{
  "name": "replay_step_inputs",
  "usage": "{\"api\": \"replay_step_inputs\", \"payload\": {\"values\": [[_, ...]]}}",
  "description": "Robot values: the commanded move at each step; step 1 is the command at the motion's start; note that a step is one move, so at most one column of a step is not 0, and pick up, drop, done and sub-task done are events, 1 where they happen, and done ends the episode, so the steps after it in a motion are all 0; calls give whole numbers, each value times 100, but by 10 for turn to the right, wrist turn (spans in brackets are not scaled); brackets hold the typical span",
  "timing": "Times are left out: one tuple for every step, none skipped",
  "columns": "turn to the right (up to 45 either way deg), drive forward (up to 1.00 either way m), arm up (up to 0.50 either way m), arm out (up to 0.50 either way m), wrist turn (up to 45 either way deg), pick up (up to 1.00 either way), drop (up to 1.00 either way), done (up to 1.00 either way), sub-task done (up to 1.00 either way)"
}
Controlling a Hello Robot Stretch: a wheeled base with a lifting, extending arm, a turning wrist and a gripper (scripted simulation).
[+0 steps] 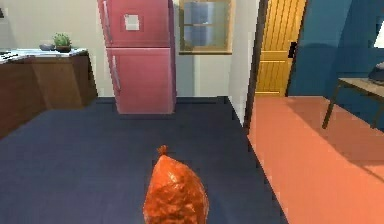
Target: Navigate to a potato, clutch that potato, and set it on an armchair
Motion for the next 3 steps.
{"api": "replay_step_inputs", "payload": {"values": [[0, 5, 0, 0, 0, 0, 0, 0, 0], [-450, 0, 0, 0, 0, 0, 0, 0, 0], [-60, 0, 0, 0, 0, 0, 0, 0, 0]]}}
